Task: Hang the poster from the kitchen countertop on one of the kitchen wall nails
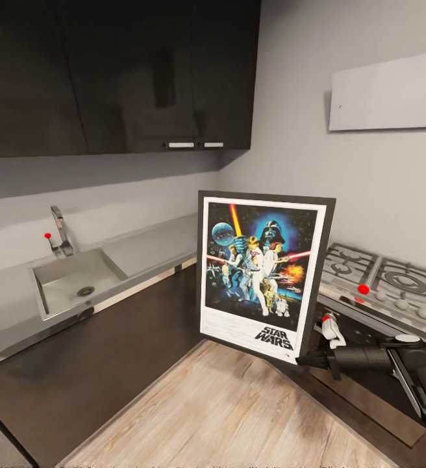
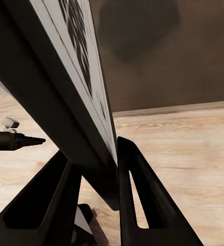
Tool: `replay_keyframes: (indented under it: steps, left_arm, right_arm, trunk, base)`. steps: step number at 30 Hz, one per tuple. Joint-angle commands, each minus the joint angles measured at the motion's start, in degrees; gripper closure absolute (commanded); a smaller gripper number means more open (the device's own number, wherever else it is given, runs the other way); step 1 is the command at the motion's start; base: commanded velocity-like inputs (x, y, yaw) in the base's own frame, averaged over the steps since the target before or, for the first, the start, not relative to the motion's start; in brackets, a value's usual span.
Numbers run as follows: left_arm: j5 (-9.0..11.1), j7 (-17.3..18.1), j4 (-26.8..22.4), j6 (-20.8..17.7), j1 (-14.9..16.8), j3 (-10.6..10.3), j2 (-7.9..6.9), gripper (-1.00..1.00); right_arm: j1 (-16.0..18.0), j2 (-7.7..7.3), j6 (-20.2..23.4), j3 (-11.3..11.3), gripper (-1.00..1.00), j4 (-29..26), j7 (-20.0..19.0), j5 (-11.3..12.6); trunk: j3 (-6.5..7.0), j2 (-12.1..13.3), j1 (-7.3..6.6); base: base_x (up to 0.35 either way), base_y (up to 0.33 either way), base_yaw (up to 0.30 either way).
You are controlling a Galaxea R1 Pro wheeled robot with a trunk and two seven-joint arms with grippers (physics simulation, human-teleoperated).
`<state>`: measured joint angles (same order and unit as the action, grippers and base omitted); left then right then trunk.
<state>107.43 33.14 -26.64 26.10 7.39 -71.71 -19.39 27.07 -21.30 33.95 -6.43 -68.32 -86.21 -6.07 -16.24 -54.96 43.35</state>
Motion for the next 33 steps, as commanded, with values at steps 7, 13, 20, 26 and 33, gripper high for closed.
replay_keyframes:
  steps: [7,13,20,26,33]
  left_arm:
    - [0.6,0.2,-0.1,0.3,0.1,-0.4,-0.04,-1.0]
    - [0.6,0.2,-0.1,0.3,0.1,-0.4,-0.04,-1.0]
    - [0.6,0.2,-0.1,0.3,0.1,-0.4,-0.04,-1.0]
    - [0.6,0.2,-0.1,0.3,0.1,-0.4,-0.04,-1.0]
    - [0.6,0.2,-0.1,0.3,0.1,-0.4,-0.04,-1.0]
  right_arm:
    - [0.1,0.03,0.7,-0.1,1.0,-0.1,-0.4,-0.4]
    - [0.1,0.03,0.7,-0.1,1.0,-0.1,-0.4,-0.4]
    - [0.0,0.03,0.7,-0.1,1.0,-0.1,-0.4,-0.4]
    - [0.0,0.03,0.7,-0.1,1.0,-0.1,-0.5,-0.4]
    - [0.0,0.03,0.7,-0.2,1.0,-0.1,-0.5,-0.4]
  trunk:
    - [0.54,2.8,-1.54]
    - [1.06,5.2,-2.86]
    - [1.98,8.0,-4.39]
    - [3.03,10.4,-5.71]
    - [4.28,13.2,-7.25]
  base:
    - [0.0,0.0,0.0]
    - [0.0,0.0,0.0]
    - [0.0,0.0,0.0]
    - [0.0,0.0,0.0]
    - [0.0,0.0,0.0]
